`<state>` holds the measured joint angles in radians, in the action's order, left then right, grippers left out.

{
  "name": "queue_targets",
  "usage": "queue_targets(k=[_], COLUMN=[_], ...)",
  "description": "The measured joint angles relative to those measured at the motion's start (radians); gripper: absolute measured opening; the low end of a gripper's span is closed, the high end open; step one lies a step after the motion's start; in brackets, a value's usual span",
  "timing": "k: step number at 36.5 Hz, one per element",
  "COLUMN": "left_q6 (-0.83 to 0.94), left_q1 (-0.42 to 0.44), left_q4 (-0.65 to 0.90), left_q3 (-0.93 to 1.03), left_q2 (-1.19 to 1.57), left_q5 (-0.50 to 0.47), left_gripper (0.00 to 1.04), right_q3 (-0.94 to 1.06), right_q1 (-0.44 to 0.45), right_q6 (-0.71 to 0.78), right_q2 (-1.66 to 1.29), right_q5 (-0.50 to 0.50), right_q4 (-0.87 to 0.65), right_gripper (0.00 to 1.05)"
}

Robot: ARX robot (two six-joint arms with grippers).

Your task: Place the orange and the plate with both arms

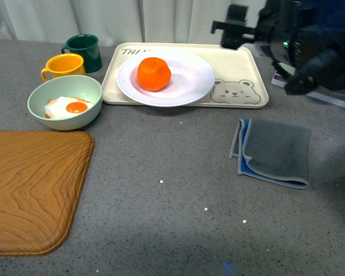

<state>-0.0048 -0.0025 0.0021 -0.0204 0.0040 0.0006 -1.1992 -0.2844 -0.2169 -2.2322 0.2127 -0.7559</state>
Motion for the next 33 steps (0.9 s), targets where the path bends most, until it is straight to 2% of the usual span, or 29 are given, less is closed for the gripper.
queue_targets(k=[2, 5, 6, 10, 14, 25, 30, 33], left_q6=[0.0, 0.0, 0.0, 0.0, 0.0, 0.0, 0.0, 0.0], left_q1=[0.0, 0.0, 0.0, 0.0, 0.0, 0.0, 0.0, 0.0], left_q4=[0.0, 0.0, 0.0, 0.0, 0.0, 0.0, 0.0, 0.0], left_q3=[0.0, 0.0, 0.0, 0.0, 0.0, 0.0, 0.0, 0.0], left_q2=[0.0, 0.0, 0.0, 0.0, 0.0, 0.0, 0.0, 0.0], left_q5=[-0.001, -0.001, -0.001, 0.0, 0.0, -0.001, 0.0, 0.0], left_gripper=[0.98, 0.98, 0.98, 0.98, 0.98, 0.98, 0.98, 0.98], right_q3=[0.153, 0.286, 0.362, 0.549, 0.661, 0.898, 0.997, 1.014], right_q1=[0.01, 0.029, 0.045, 0.092, 0.119, 0.168, 0.198, 0.206], right_q6=[0.096, 0.149, 0.168, 0.198, 0.212, 0.214, 0.214, 0.214], right_q2=[0.063, 0.132, 0.18, 0.312, 0.392, 0.633, 0.776, 0.864], right_q5=[0.029, 0.022, 0.013, -0.015, -0.039, -0.1, -0.122, -0.135], right_q4=[-0.241, -0.401, -0.462, -0.523, -0.536, -0.529, -0.482, -0.389], right_gripper=[0.54, 0.44, 0.37, 0.15, 0.0, 0.01, 0.01, 0.01])
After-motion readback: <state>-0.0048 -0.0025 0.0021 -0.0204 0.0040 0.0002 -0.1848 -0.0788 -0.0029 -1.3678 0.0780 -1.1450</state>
